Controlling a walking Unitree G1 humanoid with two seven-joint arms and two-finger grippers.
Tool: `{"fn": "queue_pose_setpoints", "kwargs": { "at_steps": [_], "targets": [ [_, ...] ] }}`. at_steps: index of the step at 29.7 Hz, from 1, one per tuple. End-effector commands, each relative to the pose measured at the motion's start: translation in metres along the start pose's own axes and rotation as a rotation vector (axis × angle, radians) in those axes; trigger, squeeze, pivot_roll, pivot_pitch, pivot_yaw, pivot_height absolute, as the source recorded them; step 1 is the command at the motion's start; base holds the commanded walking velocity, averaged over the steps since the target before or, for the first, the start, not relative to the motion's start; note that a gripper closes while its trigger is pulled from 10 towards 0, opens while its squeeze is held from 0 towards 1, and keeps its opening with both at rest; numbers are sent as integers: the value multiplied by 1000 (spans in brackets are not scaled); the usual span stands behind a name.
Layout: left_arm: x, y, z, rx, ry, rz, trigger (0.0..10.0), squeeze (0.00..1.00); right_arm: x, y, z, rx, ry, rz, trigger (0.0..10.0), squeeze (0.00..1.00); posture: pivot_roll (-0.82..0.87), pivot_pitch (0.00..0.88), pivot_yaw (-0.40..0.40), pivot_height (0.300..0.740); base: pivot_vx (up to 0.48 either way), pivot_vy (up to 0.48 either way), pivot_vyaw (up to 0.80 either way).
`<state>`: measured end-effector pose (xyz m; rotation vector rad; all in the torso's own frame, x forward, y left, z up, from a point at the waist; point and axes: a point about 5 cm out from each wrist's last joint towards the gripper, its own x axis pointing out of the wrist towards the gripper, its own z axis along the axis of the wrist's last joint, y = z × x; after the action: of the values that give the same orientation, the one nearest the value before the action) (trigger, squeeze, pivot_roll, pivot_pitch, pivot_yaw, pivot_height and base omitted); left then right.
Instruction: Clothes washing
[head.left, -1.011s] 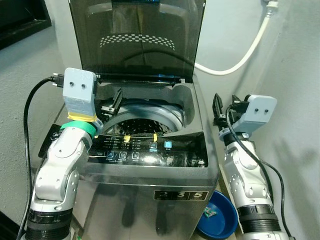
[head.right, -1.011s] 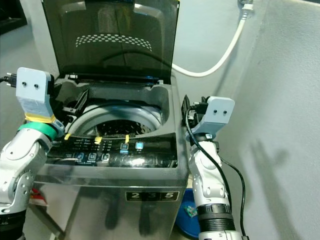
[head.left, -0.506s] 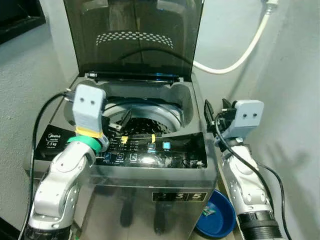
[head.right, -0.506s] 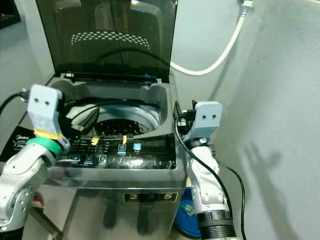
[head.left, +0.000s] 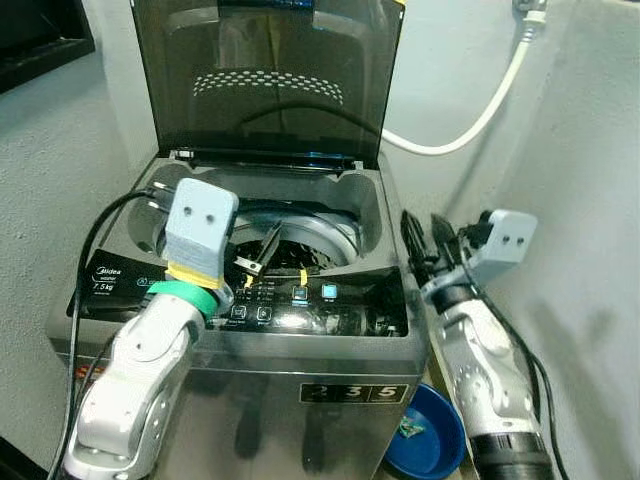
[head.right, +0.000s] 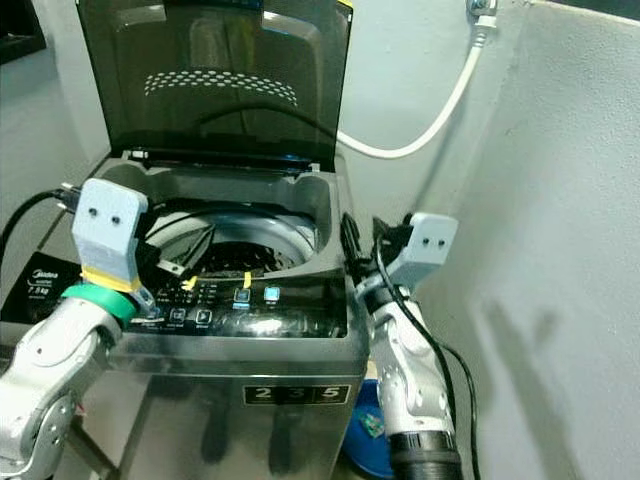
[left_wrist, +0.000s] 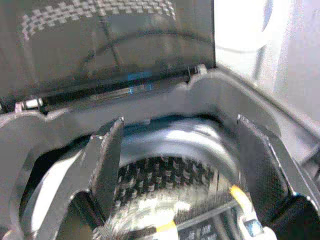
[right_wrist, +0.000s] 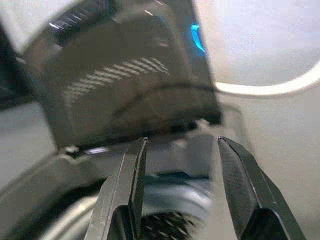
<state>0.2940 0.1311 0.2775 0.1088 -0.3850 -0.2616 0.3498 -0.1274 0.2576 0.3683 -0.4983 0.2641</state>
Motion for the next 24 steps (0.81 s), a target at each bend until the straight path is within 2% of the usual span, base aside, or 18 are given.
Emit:
{"fn": "queue_pose_setpoints", "kwargs": {
  "at_steps": [1, 6, 17, 24],
  "targets": [
    [-1, 0, -5, 9, 12, 9, 10000, 0, 0, 2, -5, 15, 20, 9, 10000, 0, 42, 0, -3, 740, 0, 0, 0],
    [0, 4, -10, 4, 16, 51, 10000, 0, 0, 2, -9, -29, 19, -19, 10000, 0, 38, 0, -3, 740, 0, 0, 0],
    [4, 7, -10, 0, -1, 69, 10000, 0, 0, 0, -10, -45, 26, -26, 10000, 0, 36, 0, 1, 740, 0, 0, 0],
    [5, 16, -11, 19, -2, 124, 10000, 0, -3, -4, -12, -63, 33, -43, 10000, 0, 41, 0, -5, 740, 0, 0, 0]
  ]
}}
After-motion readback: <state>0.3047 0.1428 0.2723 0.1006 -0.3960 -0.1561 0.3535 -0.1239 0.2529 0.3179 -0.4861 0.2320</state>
